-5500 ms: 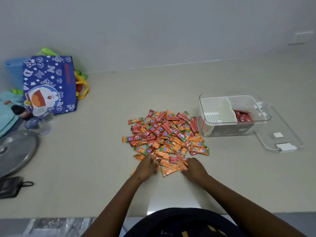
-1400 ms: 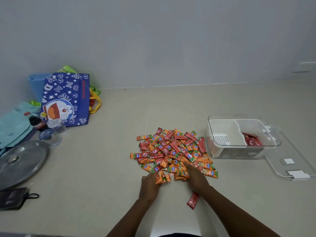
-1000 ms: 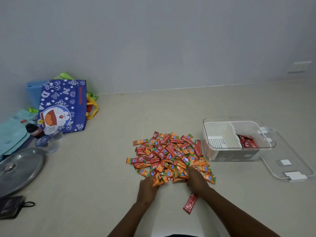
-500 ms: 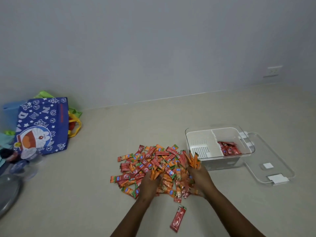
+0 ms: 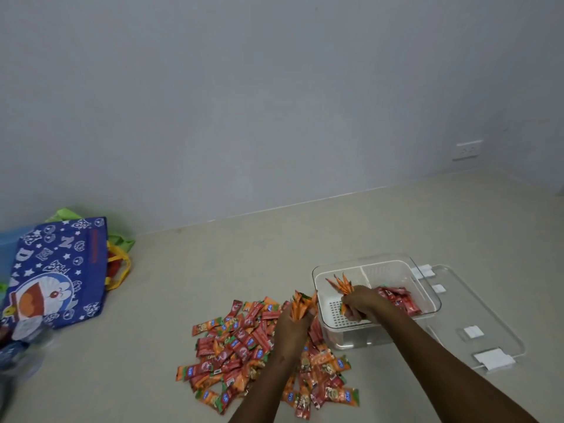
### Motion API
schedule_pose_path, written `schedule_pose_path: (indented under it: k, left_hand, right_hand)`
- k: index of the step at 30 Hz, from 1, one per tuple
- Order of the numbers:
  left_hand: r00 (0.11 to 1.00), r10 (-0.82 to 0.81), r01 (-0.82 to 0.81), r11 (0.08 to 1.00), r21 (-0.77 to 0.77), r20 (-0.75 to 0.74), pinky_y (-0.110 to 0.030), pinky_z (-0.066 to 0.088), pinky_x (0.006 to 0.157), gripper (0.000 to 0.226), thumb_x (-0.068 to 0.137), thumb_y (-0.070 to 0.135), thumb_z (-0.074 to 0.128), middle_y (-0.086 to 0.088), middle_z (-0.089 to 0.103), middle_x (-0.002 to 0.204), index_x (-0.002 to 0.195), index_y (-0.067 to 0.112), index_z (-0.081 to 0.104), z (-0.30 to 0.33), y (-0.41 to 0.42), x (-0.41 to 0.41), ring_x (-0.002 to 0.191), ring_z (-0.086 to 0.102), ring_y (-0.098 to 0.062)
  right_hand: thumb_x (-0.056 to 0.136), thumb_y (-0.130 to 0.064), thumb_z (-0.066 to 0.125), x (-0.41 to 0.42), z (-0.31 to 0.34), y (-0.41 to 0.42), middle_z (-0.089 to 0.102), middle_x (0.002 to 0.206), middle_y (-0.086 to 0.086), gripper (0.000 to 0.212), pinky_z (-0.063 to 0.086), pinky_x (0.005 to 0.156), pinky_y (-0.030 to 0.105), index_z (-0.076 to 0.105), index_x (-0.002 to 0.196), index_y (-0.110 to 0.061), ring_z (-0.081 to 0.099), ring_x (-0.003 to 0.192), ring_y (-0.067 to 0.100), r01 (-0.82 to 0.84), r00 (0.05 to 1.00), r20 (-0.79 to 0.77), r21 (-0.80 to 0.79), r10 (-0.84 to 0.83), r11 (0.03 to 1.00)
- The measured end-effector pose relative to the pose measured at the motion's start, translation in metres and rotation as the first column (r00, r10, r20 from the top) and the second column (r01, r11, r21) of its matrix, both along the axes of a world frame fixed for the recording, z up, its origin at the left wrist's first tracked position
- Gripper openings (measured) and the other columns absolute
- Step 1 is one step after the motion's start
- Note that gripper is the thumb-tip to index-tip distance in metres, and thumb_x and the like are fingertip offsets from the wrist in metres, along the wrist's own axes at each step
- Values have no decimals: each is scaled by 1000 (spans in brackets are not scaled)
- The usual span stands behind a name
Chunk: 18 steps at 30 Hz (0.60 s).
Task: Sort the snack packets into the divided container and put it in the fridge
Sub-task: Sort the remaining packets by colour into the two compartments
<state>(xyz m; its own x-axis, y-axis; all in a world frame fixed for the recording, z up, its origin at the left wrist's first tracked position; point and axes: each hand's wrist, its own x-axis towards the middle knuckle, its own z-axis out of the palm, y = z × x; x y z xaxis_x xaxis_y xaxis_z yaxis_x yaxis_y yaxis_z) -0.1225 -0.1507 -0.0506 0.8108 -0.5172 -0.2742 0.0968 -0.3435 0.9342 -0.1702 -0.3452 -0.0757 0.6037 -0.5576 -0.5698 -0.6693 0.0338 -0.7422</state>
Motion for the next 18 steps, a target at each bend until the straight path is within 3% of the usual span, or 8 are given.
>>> schedule_pose_path:
  k: [2,5,9,11,13,14,16,18]
  left_hand:
    - [999,19,-18,999,27,-39,-33,51,88,42,86,40,68,5,69,116,123,22,60,-4,0,-4,106,64,-16]
    - [996,65,-60,995,77,-68,-33,51,88,50,84,44,68,4,67,116,126,19,57,-12,2,-5,104,63,-15]
    - [988,132,-127,990,63,-83,-20,42,64,9,91,32,63,13,64,92,98,30,59,-11,4,-5,83,58,-3]
    - [987,143,-140,989,51,-71,-23,44,65,9,90,33,63,5,69,92,95,26,65,-10,2,-5,85,63,-12]
    - [986,153,-150,987,59,-58,-27,49,69,12,90,34,64,3,72,90,96,24,68,-7,-4,-4,85,66,-16]
    - [986,154,-150,987,57,-60,-29,51,71,15,90,34,64,4,72,89,99,23,68,-6,-9,-3,83,67,-14]
    - [989,144,-142,989,48,-46,-33,55,77,18,89,34,64,4,73,88,101,21,69,5,-23,0,84,69,-15]
    - [991,131,-130,991,28,-30,-36,55,76,11,90,28,64,0,73,81,90,18,69,14,-41,4,78,69,-19]
  right_hand:
    - [88,2,45,10,-3,-3,56,55,14,22,51,54,31,55,68,0,54,44,19,-82,994,-72,-11,81,997]
    - [88,-8,54,19,-16,-5,55,60,4,27,45,53,19,53,61,-12,55,58,16,-337,921,-241,-91,307,937]
    - [92,-11,50,27,-31,-4,64,73,15,31,43,54,23,57,64,-2,63,82,27,-494,839,-322,-117,438,861]
    - [93,-12,48,25,-27,-2,66,83,14,22,44,50,21,60,78,-2,66,97,31,-479,846,-317,-95,430,873]
    - [92,-15,51,24,-26,0,66,112,18,26,50,68,25,60,110,0,64,105,31,-462,852,-332,-113,405,879]
    - [92,-15,50,23,-23,-1,63,120,19,30,50,78,27,57,117,0,62,110,31,-442,870,-315,-162,379,882]
    - [94,-14,46,19,-11,-2,61,122,18,22,47,84,29,54,112,-5,59,112,30,-352,929,-222,-300,294,886]
    - [95,-13,44,11,1,-5,65,107,12,13,45,79,31,54,99,-8,62,100,27,-122,988,47,-365,150,923]
